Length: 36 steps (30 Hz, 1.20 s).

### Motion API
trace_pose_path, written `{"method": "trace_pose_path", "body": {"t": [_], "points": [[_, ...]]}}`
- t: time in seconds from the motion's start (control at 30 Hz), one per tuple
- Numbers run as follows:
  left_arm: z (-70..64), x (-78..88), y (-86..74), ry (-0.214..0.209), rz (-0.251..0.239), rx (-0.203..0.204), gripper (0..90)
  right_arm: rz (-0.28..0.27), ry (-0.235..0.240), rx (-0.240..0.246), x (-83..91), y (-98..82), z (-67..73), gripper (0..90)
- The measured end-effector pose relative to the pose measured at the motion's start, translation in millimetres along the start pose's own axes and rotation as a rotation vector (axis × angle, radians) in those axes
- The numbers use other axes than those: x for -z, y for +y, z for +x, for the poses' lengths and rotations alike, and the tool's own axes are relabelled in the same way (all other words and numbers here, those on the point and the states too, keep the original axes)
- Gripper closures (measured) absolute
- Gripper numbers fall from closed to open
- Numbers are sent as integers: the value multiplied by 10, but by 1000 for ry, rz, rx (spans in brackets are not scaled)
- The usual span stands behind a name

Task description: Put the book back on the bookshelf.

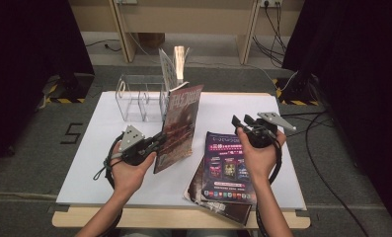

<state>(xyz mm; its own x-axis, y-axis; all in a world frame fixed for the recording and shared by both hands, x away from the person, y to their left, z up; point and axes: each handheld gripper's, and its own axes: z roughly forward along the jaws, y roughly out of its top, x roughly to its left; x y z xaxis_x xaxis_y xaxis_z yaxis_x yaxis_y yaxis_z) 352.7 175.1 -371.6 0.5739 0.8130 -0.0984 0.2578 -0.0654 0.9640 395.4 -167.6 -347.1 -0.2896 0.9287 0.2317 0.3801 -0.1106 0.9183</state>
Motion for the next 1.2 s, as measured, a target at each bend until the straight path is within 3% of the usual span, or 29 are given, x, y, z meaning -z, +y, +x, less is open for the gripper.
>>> {"method": "trace_pose_path", "body": {"t": [0.27, 0.63, 1.03, 1.2], "points": [[38, 112, 7, -7, 11, -18, 851, 28, -25, -14, 8, -135, -140, 538], [222, 395, -28, 22, 5, -6, 851, 66, -45, -35, -27, -283, -211, 540], [385, 707, -68, 62, -12, 14, 851, 78, -63, -37, -22, -358, -290, 540], [481, 795, -90, 83, -22, 51, 851, 91, -71, -45, -22, -406, -320, 541]]}}
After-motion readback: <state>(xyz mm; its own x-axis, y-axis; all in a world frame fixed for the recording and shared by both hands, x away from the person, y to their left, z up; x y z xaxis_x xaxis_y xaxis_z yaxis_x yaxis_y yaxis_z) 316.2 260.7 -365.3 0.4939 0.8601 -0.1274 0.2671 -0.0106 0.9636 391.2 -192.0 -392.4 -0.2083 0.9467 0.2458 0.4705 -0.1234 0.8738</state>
